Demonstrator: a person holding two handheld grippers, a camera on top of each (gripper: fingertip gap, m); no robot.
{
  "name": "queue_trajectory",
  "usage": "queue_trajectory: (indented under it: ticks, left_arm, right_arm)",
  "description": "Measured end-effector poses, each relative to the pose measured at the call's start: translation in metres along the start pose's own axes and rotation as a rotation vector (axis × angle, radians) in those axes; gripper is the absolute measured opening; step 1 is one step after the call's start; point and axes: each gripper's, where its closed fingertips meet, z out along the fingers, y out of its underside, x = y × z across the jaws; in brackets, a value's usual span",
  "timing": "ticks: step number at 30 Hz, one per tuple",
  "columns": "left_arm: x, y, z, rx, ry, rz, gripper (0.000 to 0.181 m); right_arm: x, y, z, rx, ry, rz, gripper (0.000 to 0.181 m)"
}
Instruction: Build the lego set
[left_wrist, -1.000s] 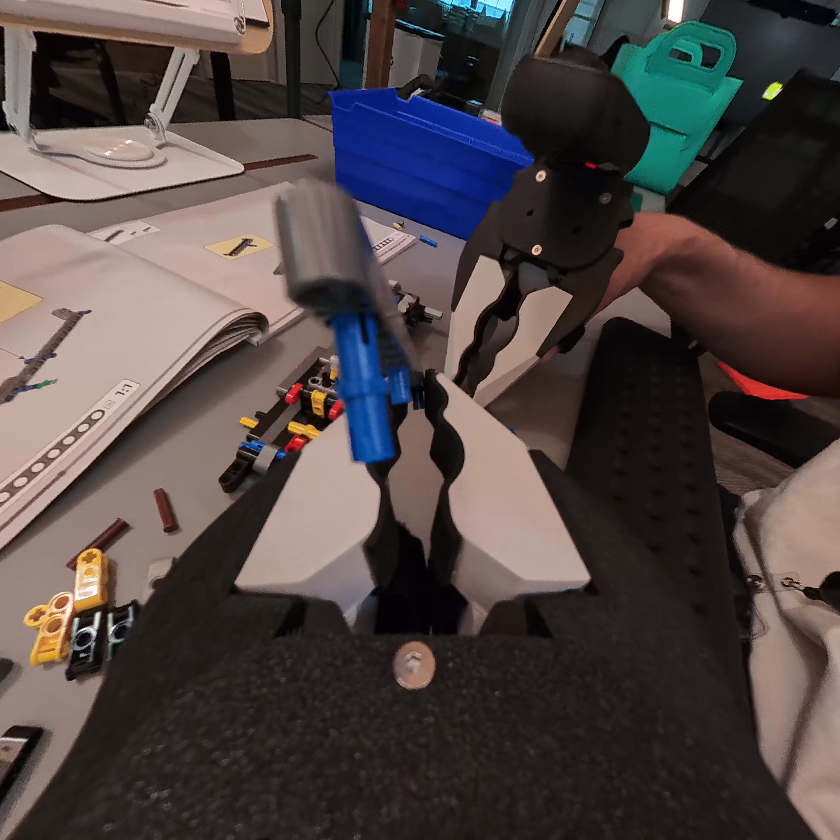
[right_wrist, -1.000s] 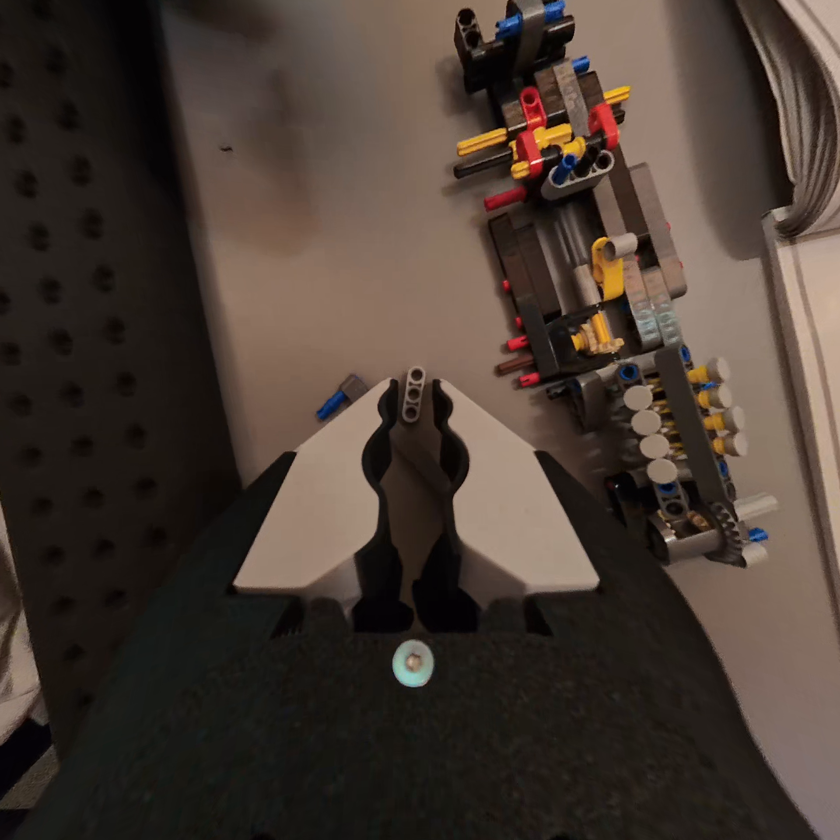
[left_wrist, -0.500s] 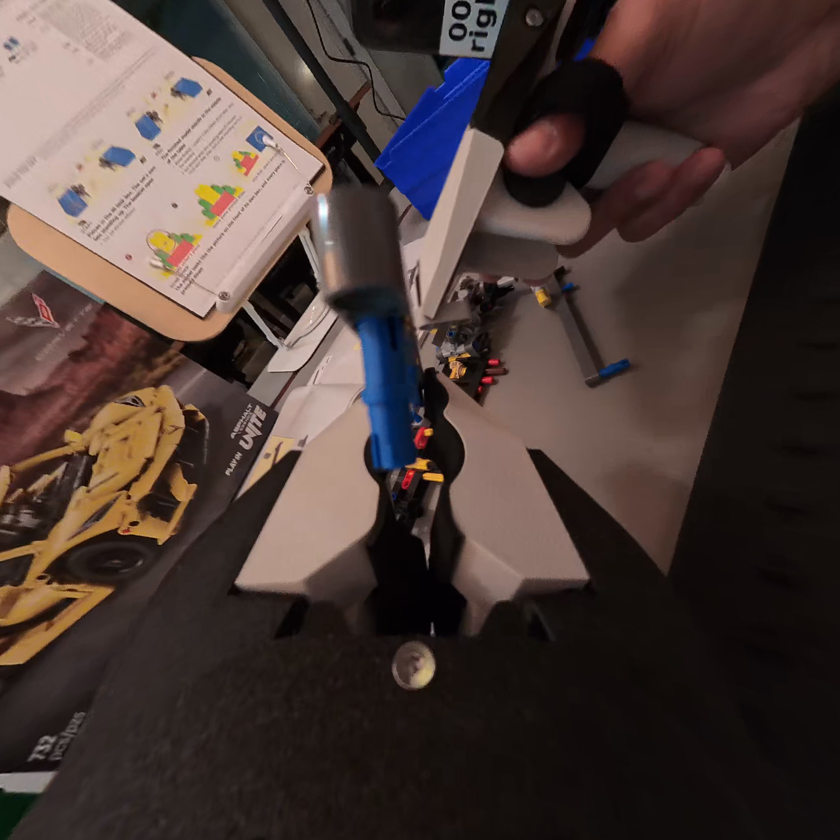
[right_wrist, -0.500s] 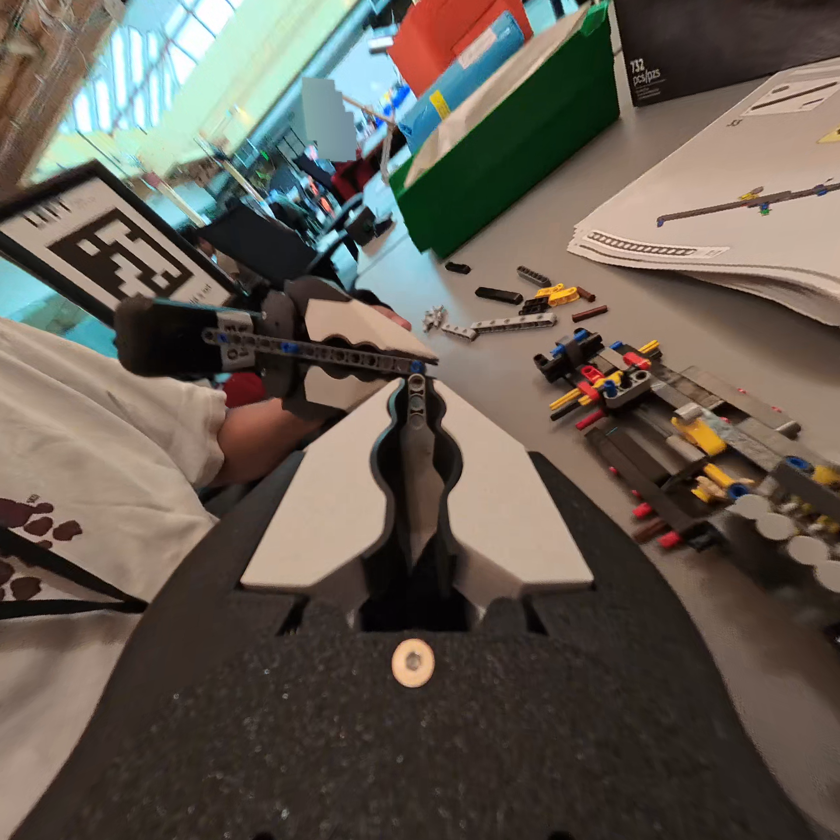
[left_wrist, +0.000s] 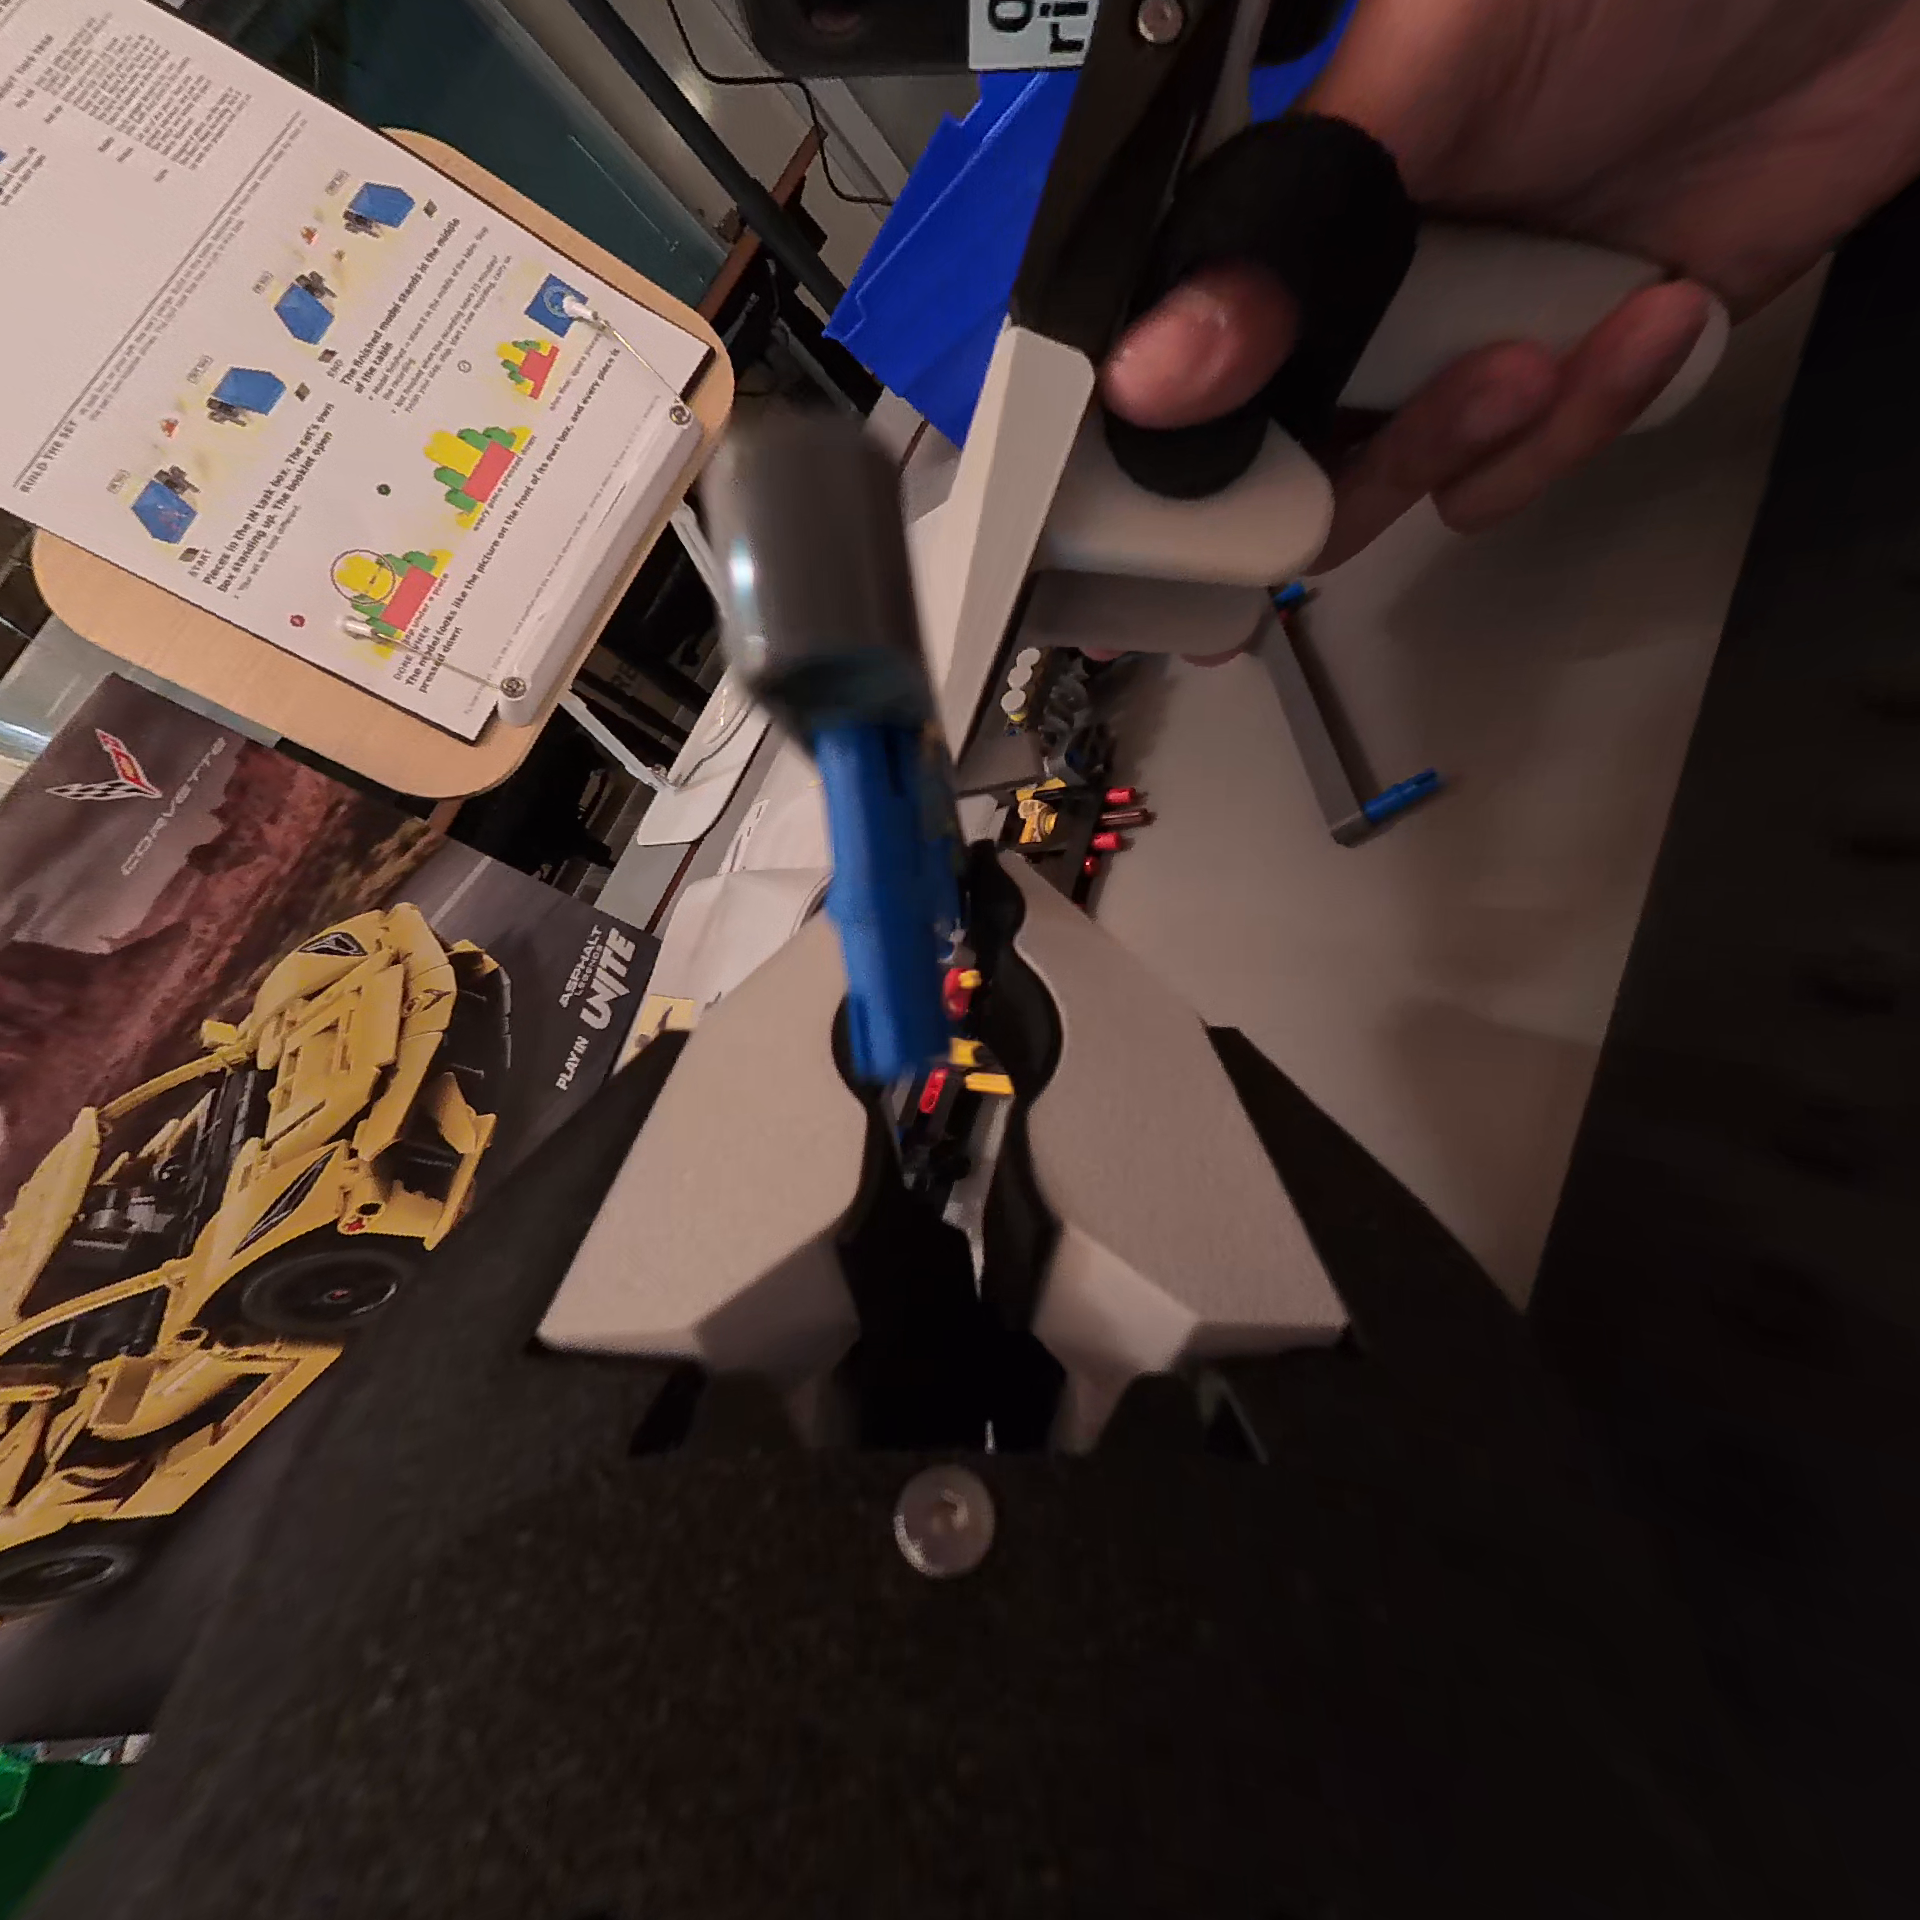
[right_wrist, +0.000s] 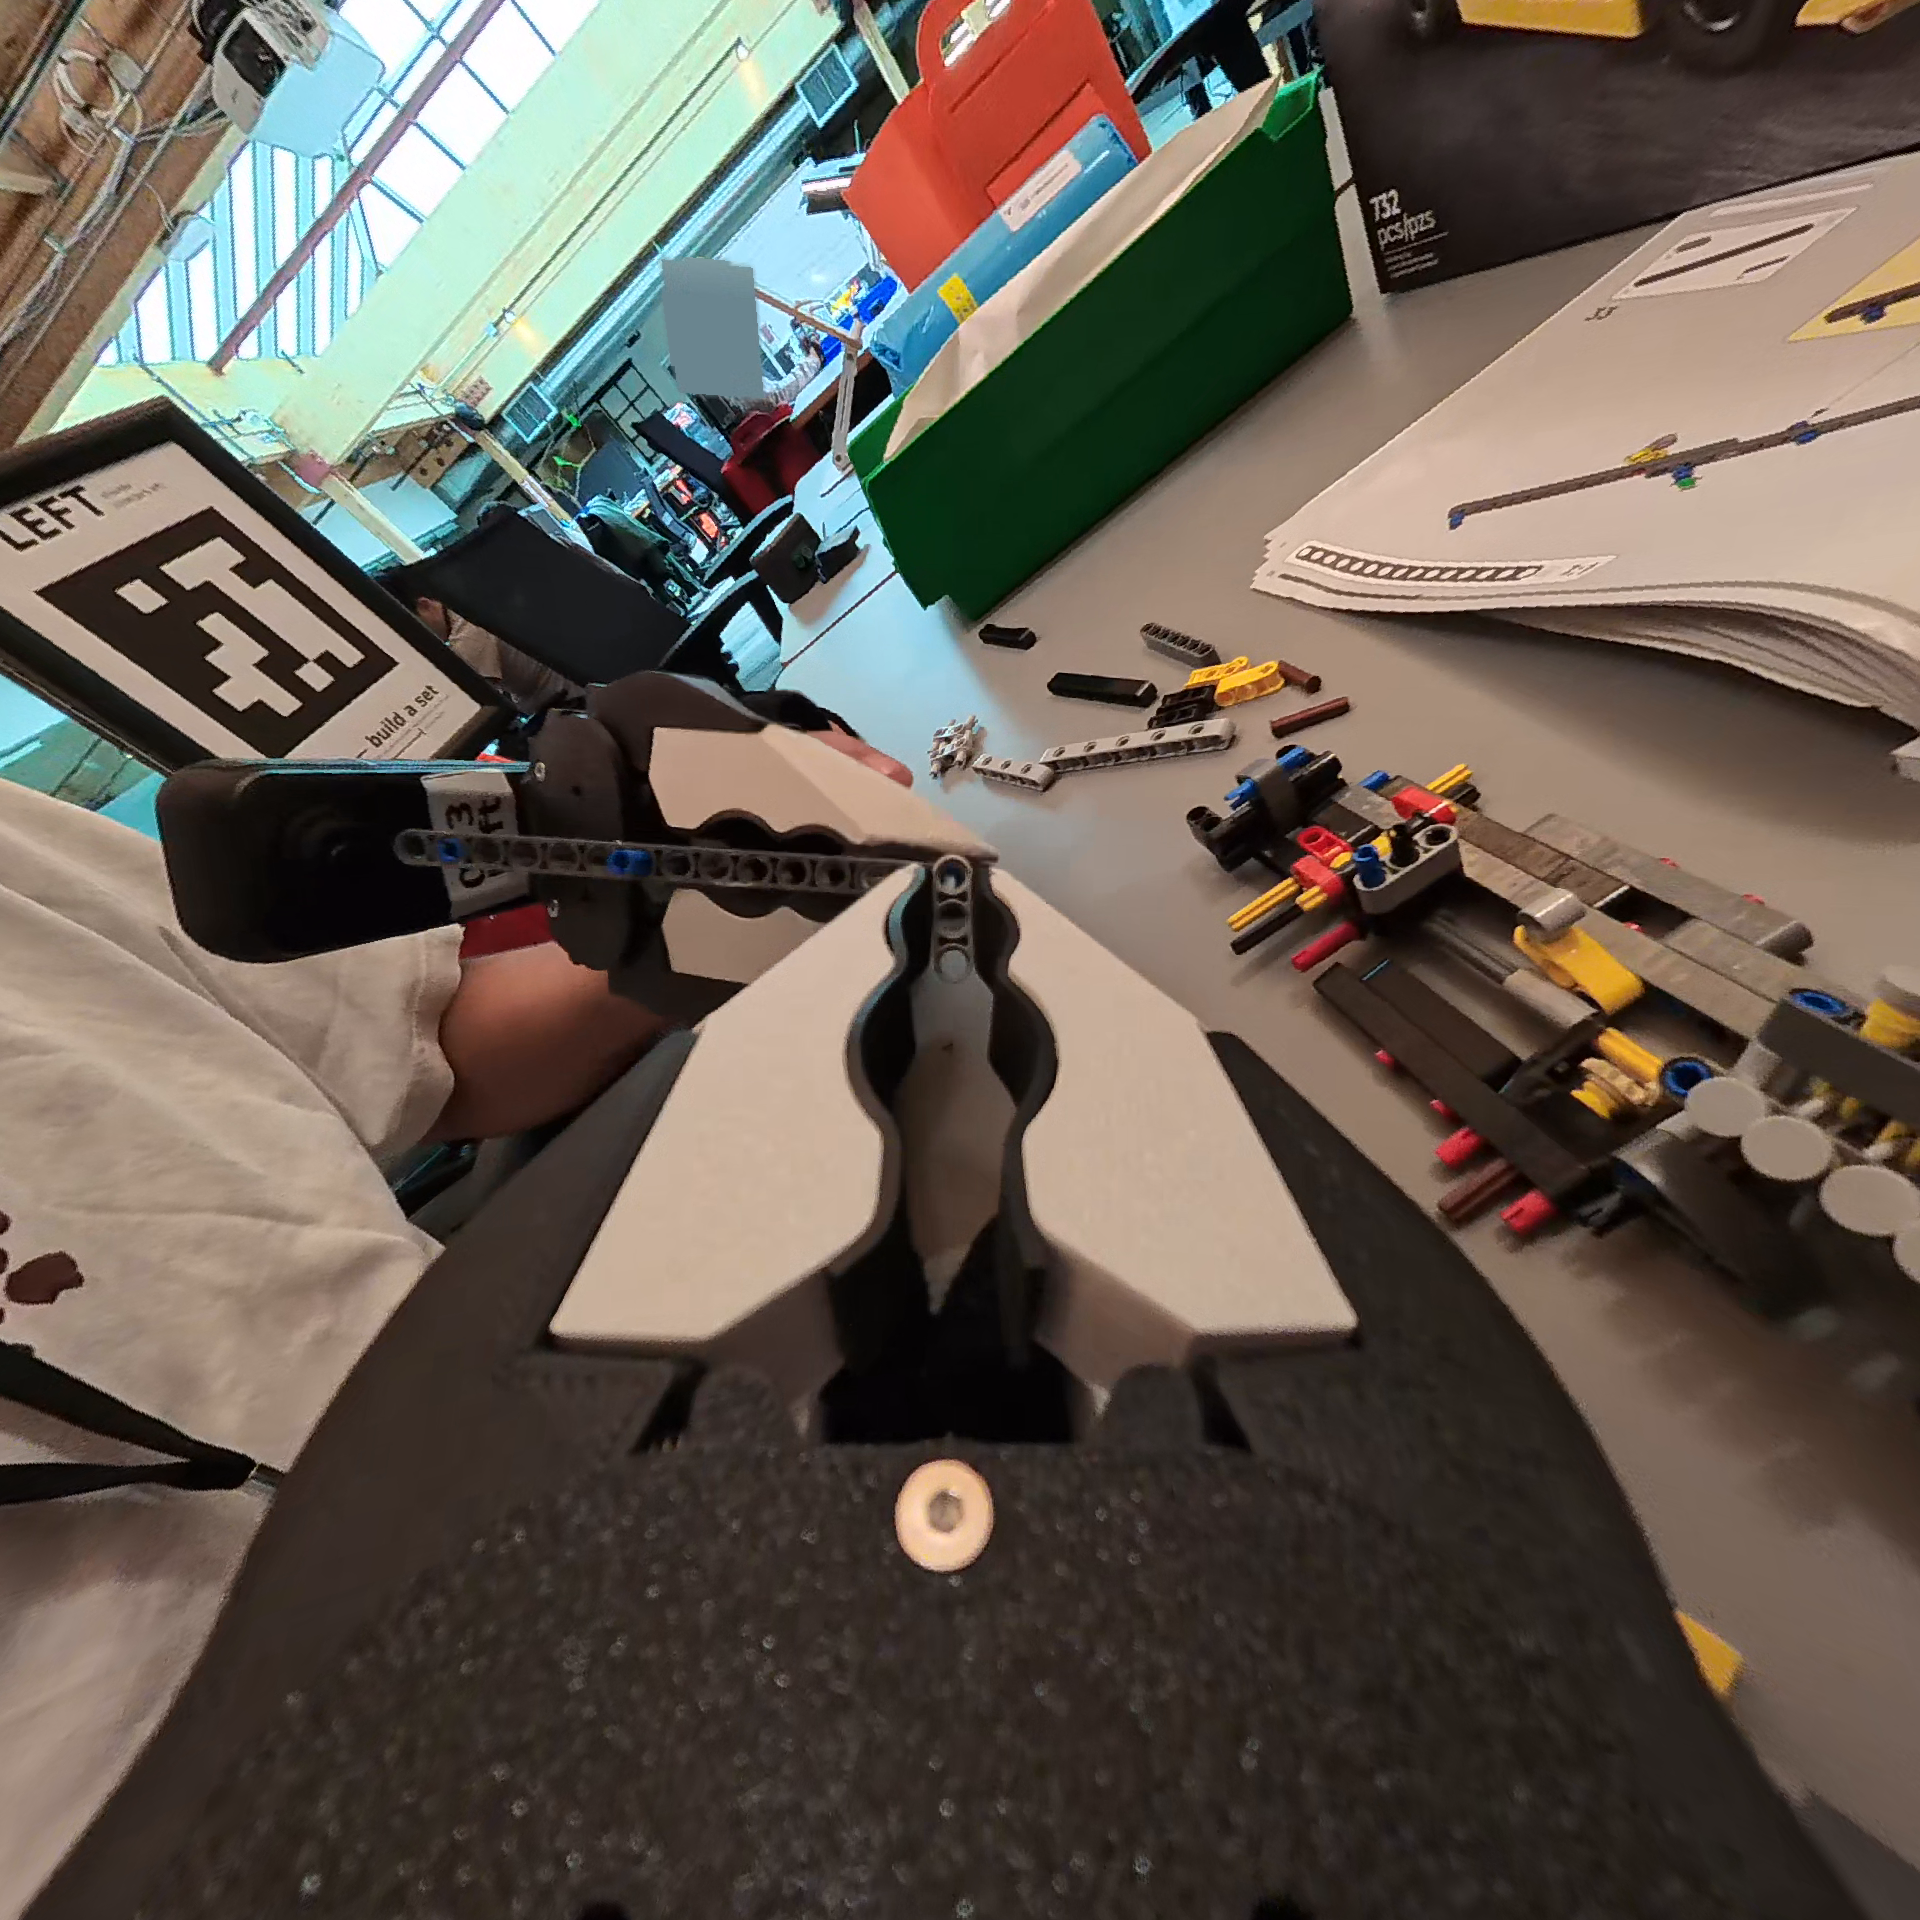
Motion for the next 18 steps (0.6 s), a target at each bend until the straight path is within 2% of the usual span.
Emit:
queue_trajectory:
  ticks: [6, 12, 18]
  left_arm:
    - [-0.002, -0.001, 0.0, 0.0, 0.002, -0.043, 0.007]
    - [-0.011, -0.009, -0.001, 0.026, -0.025, -0.151, 0.007]
    - [-0.007, -0.006, 0.0, 0.005, -0.027, -0.095, 0.007]
  right_arm:
    - [-0.001, -0.002, 0.001, 0.031, -0.028, 0.055, 0.005]
    - [-0.007, -0.014, 0.0, 0.132, -0.129, 0.208, 0.005]
    - [-0.005, -0.009, 0.0, 0.086, -0.121, 0.17, 0.005]
